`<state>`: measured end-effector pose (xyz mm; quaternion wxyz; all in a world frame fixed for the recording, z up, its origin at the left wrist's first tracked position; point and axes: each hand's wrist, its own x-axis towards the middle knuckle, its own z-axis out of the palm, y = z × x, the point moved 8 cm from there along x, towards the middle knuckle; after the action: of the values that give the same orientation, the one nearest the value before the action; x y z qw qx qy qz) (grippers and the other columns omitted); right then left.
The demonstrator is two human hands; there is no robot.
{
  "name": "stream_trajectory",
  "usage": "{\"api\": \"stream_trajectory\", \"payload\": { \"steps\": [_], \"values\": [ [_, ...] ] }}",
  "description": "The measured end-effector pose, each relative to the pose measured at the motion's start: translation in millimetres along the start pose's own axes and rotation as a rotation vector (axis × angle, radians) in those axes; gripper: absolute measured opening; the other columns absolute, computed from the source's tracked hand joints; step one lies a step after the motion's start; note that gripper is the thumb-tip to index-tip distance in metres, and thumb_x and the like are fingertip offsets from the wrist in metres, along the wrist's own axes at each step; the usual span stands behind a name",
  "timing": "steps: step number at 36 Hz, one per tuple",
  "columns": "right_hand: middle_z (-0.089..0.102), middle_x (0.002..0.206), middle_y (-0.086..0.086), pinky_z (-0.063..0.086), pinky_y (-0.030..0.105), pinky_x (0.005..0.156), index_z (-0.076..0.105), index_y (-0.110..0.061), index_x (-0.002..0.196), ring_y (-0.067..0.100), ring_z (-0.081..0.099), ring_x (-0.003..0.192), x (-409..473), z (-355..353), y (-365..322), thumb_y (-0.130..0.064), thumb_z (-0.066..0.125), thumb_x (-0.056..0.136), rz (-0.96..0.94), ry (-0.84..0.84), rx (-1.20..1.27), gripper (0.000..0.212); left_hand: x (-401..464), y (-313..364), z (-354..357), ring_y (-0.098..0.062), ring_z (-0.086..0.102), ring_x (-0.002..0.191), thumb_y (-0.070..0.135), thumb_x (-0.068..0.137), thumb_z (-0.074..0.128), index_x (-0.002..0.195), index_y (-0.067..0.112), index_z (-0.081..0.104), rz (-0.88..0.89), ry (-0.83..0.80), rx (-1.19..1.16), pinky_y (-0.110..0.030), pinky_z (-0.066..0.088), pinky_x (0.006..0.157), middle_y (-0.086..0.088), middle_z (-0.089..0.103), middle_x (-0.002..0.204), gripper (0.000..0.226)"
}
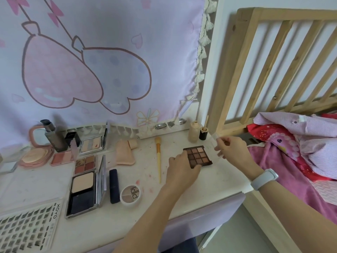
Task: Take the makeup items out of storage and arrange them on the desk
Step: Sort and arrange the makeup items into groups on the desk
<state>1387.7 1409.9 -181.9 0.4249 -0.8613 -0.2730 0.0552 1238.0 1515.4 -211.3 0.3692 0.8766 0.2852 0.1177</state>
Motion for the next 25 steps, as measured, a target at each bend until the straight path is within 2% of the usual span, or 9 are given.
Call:
{"api": "stream_trajectory", "payload": {
  "steps": [3,7,12,19,22,25],
  "values": [
    [0.068,0.070,-0.005,0.056,0.033,0.070,0.065,-0.013,0.096,0.008,0.064,0.058,8,-1,5,-0.026,0.049,0.093,0.018,0.017,-0.016,0.021,-2,0,11,-0.025,0.034,0.119,0.038,0.090,0.050,0.129,0.018,0.040,0.020,-0.003,0.196,-0.038,0.033,0.093,0.001,0.053,0.125,0.045],
    [0.068,0.072,-0.003,0.056,0.035,0.072,0.063,-0.010,0.107,0.011,0.065,0.059,13,-2,9,-0.028,0.051,0.094,0.019,0.030,0.024,0.026,-3,0,19,-0.025,0.021,0.133,0.042,0.093,0.042,0.144,0.014,0.023,0.072,0.016,0.353,-0.042,0.020,0.102,0.002,0.036,0.144,0.061],
    [0.067,0.080,-0.003,0.050,0.021,0.061,0.053,-0.011,0.126,0.012,0.066,0.066,7,-1,12,-0.026,0.051,0.094,-0.024,0.026,0.159,0.035,-7,-6,25,-0.023,0.008,0.142,0.045,0.097,0.031,0.149,0.014,0.012,0.117,0.014,0.443,-0.042,0.012,0.107,0.003,0.017,0.156,0.063],
    [0.068,0.096,0.007,0.053,0.026,0.072,0.042,-0.017,0.138,0.017,0.067,0.074,-5,5,11,-0.027,0.045,0.097,-0.083,0.003,0.195,0.042,-11,-8,30,-0.025,0.005,0.144,0.047,0.098,0.022,0.150,0.012,0.011,0.136,0.026,0.532,-0.043,0.012,0.108,-0.002,0.010,0.158,0.063],
    [0.067,0.108,0.010,0.050,0.035,0.086,0.036,-0.019,0.142,0.021,0.065,0.090,-7,5,11,-0.033,0.043,0.097,-0.092,-0.004,0.106,0.048,-12,-8,30,-0.025,0.006,0.144,0.046,0.099,0.023,0.149,0.012,0.012,0.143,0.035,0.523,-0.043,0.012,0.108,-0.002,0.012,0.158,0.062],
    [0.052,0.128,0.007,0.039,0.030,0.091,0.033,-0.016,0.143,0.017,0.051,0.109,-12,-5,10,-0.029,0.045,0.096,-0.129,0.126,0.090,0.050,-12,-8,28,-0.023,0.005,0.144,0.045,0.098,0.025,0.150,0.013,0.012,0.131,0.020,0.510,-0.043,0.011,0.109,-0.002,0.010,0.158,0.062]
  ]
}}
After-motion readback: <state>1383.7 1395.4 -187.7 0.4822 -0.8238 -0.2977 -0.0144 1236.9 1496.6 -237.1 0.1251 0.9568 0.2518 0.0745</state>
